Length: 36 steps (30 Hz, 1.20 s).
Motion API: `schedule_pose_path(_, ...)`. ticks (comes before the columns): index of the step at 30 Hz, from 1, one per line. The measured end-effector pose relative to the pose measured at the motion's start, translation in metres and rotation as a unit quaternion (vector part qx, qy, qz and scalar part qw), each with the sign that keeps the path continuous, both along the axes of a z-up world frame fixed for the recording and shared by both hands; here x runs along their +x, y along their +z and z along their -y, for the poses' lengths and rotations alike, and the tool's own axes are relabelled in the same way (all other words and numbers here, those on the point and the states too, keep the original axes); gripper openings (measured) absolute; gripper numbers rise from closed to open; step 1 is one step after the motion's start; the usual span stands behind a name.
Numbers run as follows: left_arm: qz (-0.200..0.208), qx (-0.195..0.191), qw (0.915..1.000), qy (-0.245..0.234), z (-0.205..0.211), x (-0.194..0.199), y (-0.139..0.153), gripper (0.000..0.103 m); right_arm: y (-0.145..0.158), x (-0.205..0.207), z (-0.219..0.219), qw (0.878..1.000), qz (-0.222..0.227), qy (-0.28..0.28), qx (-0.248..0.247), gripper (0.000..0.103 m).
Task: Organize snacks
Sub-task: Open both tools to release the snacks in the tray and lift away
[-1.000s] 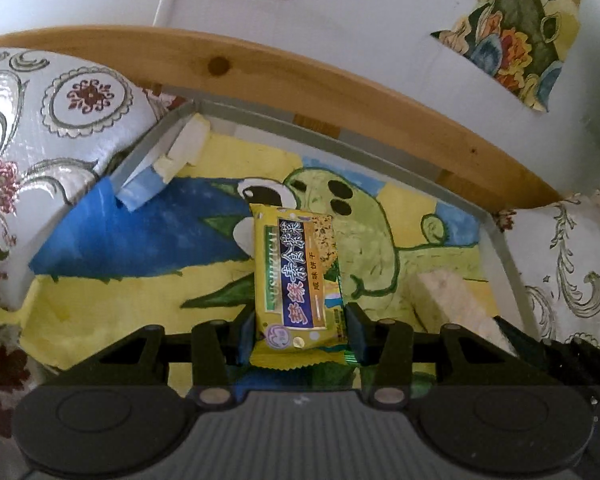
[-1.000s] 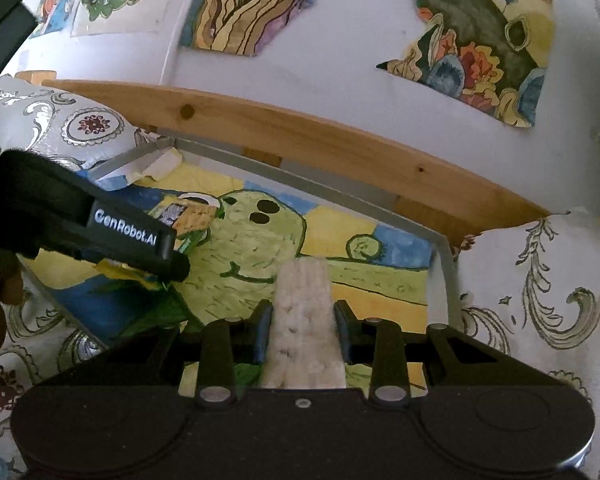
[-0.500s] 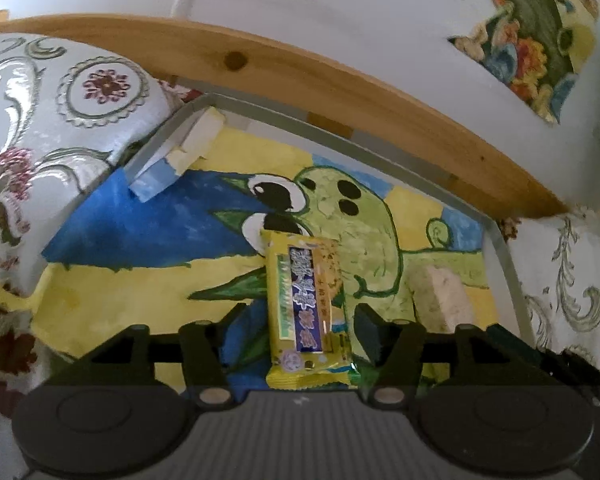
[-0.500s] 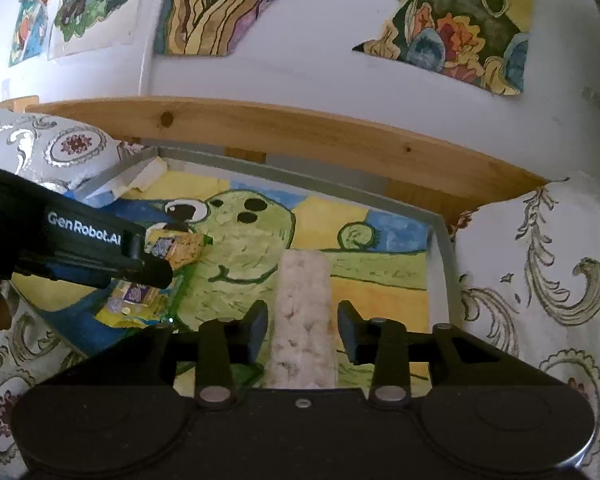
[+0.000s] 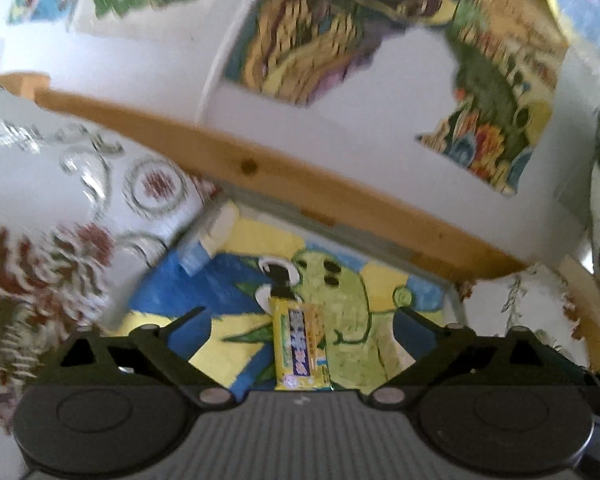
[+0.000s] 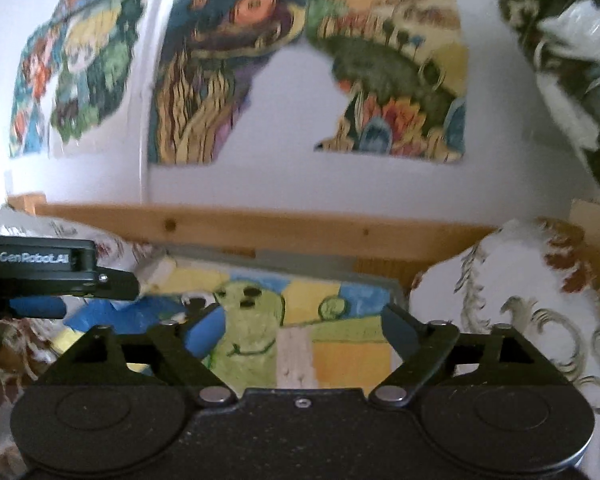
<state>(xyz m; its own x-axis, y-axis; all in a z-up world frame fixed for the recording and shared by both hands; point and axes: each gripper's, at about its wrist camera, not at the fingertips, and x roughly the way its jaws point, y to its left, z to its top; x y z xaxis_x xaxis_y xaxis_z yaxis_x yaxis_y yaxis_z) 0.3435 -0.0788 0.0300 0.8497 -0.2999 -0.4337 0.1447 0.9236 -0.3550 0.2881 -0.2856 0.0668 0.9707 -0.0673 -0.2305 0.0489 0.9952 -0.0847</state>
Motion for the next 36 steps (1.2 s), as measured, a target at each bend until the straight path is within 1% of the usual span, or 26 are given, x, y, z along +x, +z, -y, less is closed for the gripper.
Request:
schedule_pose_path(2, 0.016, 0.002, 0.9999, 0.004, -0.006, -0.014, 0.009, 0.103, 0.008, -0.016, -0.001, 1.0, 0.015, 0.003, 0.004, 0.099)
schedule_pose_path(4, 0.028, 0.002, 0.9995, 0.013, -0.011, -0.029, 0.015, 0.103, 0.014, -0.031, -0.003, 1.0, 0.028, 0.012, 0.007, 0.102)
schedule_pose_path(8, 0.043, 0.004, 0.9988, 0.022, -0.018, -0.057, 0.024, 0.103, 0.02, -0.062, -0.007, 0.999, 0.041, 0.023, 0.009, 0.102)
schedule_pose_path(14, 0.083, 0.028, 0.9959, 0.022, -0.022, -0.111, 0.029, 0.103, 0.018, -0.115, -0.012, 0.999, 0.046, 0.029, 0.004, 0.102)
schedule_pose_path(21, 0.103, 0.042, 0.9937, 0.014, -0.028, -0.163, 0.027, 0.103, 0.013, -0.173, -0.016, 0.998, 0.061, 0.019, 0.002, 0.102)
schedule_pose_path(27, 0.109, 0.049, 0.9927, 0.01, -0.034, -0.197, 0.026, 0.103, 0.009, -0.211, -0.02, 0.998, 0.059, 0.013, 0.013, 0.102)
schedule_pose_path(30, 0.11, 0.06, 0.9921, 0.005, -0.036, -0.212, 0.023, 0.103, 0.005, -0.227, -0.021, 0.998, 0.053, 0.005, 0.019, 0.102)
schedule_pose_path(33, 0.106, 0.069, 0.992, 0.003, -0.039, -0.225, 0.018, 0.103, 0.002, -0.24, -0.022, 0.999, 0.048, -0.007, 0.021, 0.102)
schedule_pose_path(36, 0.096, 0.068, 0.9931, 0.009, -0.043, -0.237, 0.012, 0.103, -0.002, -0.252, -0.022, 0.999, 0.041, -0.016, 0.027, 0.102)
